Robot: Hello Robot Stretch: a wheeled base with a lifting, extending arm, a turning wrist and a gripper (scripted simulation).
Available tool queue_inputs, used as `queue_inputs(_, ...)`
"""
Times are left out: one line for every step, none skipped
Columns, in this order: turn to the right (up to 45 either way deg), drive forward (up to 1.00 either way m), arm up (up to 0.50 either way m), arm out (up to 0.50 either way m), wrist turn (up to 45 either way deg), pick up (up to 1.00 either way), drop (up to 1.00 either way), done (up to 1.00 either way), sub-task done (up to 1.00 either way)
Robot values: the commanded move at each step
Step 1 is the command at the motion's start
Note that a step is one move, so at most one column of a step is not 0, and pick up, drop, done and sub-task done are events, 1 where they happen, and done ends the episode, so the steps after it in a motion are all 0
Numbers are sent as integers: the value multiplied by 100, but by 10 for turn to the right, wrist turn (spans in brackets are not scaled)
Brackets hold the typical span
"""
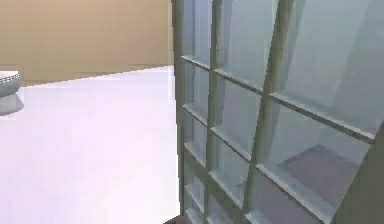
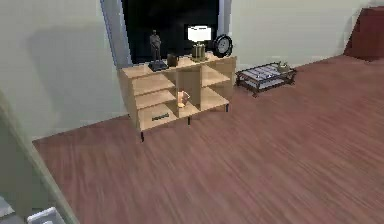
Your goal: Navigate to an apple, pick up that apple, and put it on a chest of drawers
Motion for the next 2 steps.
queue_inputs(-450, 0, 0, 0, 0, 0, 0, 0, 0)
queue_inputs(-450, 0, 0, 0, 0, 0, 0, 0, 0)
